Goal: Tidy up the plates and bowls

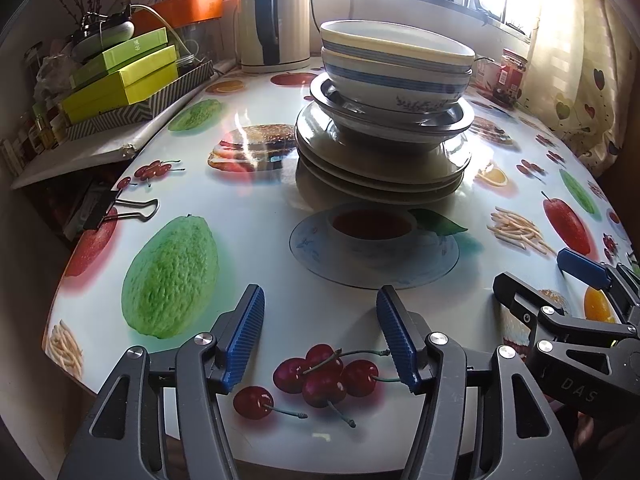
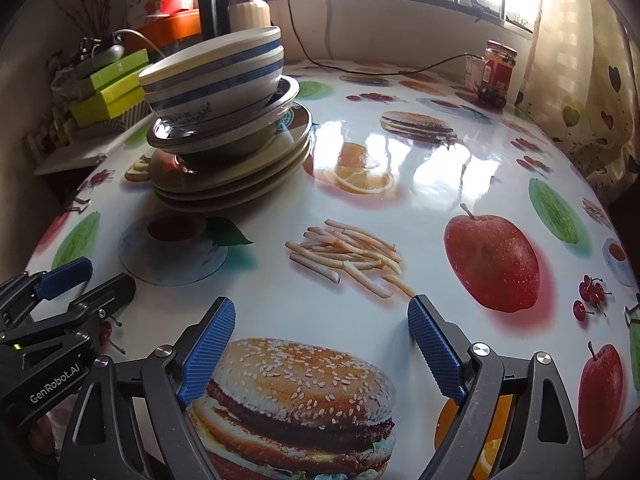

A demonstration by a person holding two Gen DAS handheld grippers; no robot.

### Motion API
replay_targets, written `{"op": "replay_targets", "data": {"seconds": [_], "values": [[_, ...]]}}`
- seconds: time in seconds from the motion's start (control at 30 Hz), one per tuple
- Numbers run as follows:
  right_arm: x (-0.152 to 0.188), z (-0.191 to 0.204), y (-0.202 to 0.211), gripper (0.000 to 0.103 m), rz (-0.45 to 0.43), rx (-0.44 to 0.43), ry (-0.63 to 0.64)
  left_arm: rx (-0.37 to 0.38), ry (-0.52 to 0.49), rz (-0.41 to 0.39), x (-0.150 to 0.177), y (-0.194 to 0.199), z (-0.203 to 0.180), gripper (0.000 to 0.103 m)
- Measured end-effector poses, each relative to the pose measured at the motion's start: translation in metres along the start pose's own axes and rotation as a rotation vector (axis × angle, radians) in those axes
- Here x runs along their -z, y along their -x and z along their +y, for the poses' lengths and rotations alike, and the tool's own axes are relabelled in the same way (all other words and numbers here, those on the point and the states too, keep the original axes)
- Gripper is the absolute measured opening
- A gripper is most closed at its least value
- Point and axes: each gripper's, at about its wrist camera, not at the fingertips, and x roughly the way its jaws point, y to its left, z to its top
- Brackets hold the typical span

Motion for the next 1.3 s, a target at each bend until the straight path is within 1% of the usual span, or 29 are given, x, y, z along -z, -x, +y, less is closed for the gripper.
{"op": "replay_targets", "data": {"seconds": [1.3], "values": [[0.0006, -0.0016, 0.0007, 0.09, -0.001, 0.007, 0.002, -0.001, 0.0, -0.002, 0.0008, -0.0003, -0.0002, 0.062]]}}
